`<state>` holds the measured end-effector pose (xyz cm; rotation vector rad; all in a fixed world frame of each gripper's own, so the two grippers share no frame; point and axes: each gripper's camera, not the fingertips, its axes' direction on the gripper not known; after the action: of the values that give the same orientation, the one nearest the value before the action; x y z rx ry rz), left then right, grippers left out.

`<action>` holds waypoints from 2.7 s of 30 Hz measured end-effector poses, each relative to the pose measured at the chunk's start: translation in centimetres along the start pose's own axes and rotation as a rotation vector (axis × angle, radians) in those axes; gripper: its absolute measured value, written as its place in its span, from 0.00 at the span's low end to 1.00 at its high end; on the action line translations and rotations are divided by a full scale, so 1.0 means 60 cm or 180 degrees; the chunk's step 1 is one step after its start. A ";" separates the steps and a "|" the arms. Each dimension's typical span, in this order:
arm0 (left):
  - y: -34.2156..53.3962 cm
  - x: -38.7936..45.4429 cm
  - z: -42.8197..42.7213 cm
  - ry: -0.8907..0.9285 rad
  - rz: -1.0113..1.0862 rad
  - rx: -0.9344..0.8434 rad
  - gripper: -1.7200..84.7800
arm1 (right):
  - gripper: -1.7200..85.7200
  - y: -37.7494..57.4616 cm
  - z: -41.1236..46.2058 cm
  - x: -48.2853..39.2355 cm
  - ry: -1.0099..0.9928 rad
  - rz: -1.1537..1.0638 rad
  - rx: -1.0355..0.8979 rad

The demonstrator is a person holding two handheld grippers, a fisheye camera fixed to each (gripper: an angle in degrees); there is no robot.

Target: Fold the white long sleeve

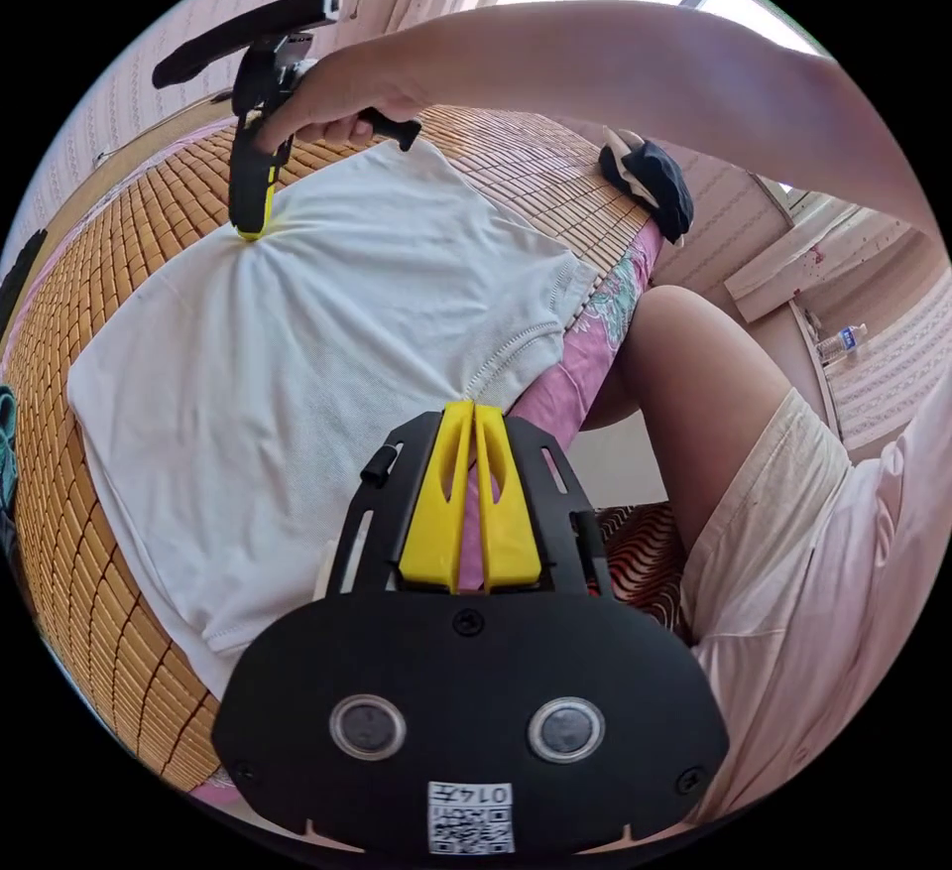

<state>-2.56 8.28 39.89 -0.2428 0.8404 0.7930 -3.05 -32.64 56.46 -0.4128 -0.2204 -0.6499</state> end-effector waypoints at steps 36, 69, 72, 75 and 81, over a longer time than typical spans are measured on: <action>-0.125 0.184 0.112 -0.0170 0.0936 0.0115 0.05 | 0.04 0.874 0.005 0.105 -0.2011 0.2070 0.2197; 0.016 0.024 -0.080 0.0270 -0.0412 0.0974 0.04 | 0.06 0.724 -0.133 0.056 -0.1524 0.1892 0.2112; 0.036 -0.037 -0.066 0.0131 -0.0932 0.0792 0.05 | 0.07 0.604 -0.095 0.016 -0.1336 0.1918 0.1708; 0.043 -0.089 -0.042 0.0042 -0.1469 0.0460 0.06 | 0.10 0.535 -0.065 -0.012 -0.1383 0.1906 0.1375; 0.049 -0.136 -0.035 0.0472 -0.1808 0.0310 0.08 | 0.12 0.523 -0.123 -0.050 -0.1171 0.1507 0.1634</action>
<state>-9.18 4.95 44.89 -0.4337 0.8880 0.2037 14.79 -11.67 39.40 -0.0744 -0.6030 -0.0340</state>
